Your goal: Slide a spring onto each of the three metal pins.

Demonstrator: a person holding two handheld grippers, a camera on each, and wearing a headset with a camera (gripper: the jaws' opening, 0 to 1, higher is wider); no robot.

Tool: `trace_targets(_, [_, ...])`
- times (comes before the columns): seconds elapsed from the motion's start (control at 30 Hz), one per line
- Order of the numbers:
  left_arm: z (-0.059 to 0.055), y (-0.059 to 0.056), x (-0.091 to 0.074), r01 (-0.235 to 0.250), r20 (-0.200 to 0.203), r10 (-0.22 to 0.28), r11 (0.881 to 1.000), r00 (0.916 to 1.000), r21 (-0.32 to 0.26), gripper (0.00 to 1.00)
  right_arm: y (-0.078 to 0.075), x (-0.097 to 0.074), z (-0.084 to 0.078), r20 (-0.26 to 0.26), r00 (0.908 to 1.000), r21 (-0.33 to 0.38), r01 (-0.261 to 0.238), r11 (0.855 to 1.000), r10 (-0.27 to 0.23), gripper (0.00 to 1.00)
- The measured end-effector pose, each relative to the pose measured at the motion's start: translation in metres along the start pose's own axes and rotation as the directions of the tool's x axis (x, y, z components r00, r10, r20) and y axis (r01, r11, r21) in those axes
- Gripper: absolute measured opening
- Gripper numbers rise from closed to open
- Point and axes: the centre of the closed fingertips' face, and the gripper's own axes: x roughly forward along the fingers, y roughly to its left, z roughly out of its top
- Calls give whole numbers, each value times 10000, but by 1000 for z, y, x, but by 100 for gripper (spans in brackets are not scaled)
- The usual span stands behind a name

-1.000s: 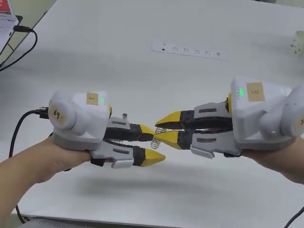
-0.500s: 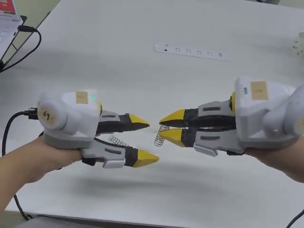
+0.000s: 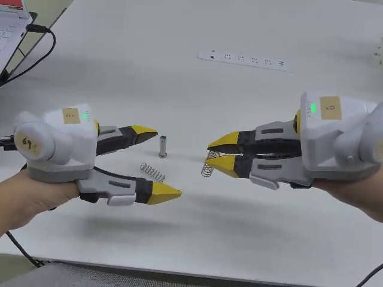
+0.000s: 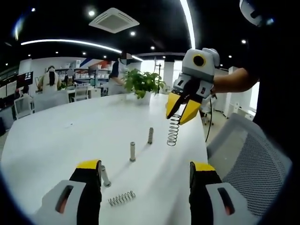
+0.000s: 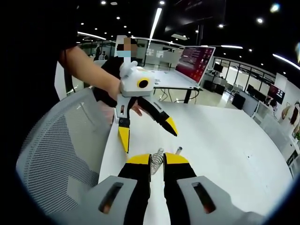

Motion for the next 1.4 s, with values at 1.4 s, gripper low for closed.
trace_targets(1.4, [-25, 14, -40, -917, 11, 920, 9930, 9958, -741, 98, -37, -10, -31, -716, 9931, 347, 960, 9948, -933, 7])
